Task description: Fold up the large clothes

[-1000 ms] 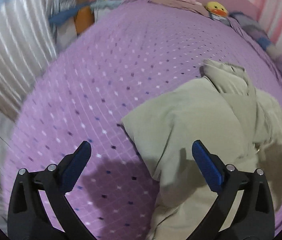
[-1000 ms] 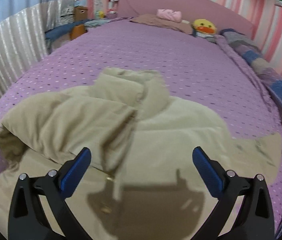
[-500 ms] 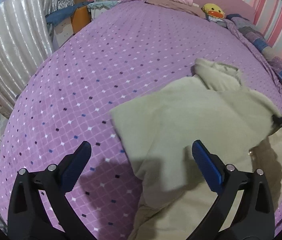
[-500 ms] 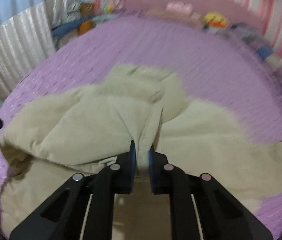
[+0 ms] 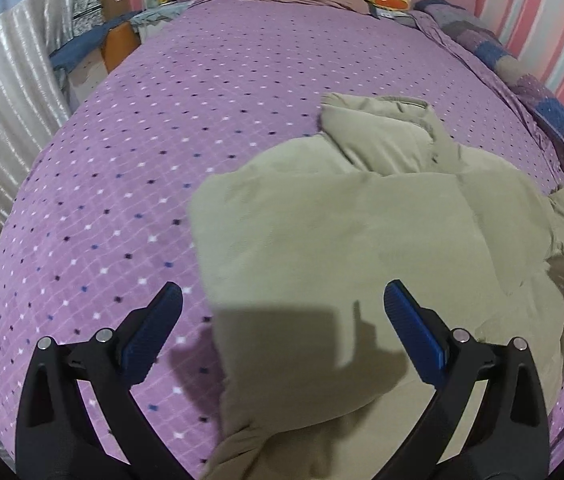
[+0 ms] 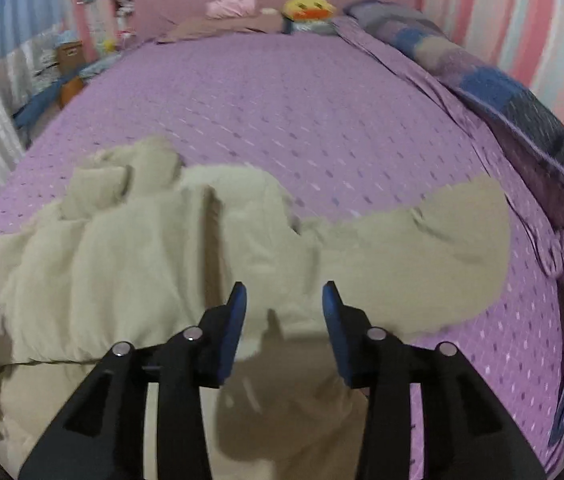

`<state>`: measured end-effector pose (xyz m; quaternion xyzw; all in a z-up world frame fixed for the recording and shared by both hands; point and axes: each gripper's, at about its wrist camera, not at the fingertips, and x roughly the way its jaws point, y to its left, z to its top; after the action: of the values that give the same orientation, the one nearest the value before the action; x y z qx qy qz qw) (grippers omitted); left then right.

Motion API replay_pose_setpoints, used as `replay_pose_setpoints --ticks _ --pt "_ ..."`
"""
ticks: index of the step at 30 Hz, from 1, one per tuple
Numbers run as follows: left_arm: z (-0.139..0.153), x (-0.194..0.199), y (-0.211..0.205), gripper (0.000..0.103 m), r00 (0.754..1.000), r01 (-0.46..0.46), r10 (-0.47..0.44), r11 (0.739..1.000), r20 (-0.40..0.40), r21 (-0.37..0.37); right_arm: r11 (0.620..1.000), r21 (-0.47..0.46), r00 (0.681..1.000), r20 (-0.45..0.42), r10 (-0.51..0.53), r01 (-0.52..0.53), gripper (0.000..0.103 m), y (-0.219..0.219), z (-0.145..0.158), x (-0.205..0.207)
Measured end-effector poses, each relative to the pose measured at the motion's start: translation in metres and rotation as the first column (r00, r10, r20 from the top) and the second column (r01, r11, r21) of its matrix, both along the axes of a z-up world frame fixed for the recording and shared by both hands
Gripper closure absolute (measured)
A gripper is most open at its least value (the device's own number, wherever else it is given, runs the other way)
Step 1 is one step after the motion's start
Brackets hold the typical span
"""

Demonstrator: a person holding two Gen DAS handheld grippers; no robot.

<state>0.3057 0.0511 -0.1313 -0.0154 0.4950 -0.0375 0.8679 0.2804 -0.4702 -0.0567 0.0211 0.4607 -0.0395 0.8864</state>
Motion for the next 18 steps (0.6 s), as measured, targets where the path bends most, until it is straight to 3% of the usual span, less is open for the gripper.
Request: replay_pose_setpoints --ticks 4,8,11,18 --pt "-0.004 0.012 -0.021 0.003 1.000 -0.004 0.004 1.000 -0.010 -0.011 0.995 0.004 0.995 0.028 0.097 -0.097 0.060 0.042 0.002 0.022" --pt "-0.017 0.019 -0.041 0.003 0.999 0.007 -0.008 0.999 -0.038 -0.034 0.979 -0.024 0.980 -0.007 0.200 -0.200 0.061 0.085 -0.020 0.048" --pt "-0.036 0.023 -0.049 0.003 0.997 0.003 -0.004 1.000 -0.074 -0.017 0.979 -0.065 0.978 -0.090 0.187 -0.194 0.061 0.094 -0.053 0.061" --pt "-0.064 0.033 -0.061 0.003 0.995 0.026 -0.022 0.999 -0.094 0.047 0.984 -0.009 0.974 -0.143 0.176 -0.179 0.059 0.080 -0.087 0.067"
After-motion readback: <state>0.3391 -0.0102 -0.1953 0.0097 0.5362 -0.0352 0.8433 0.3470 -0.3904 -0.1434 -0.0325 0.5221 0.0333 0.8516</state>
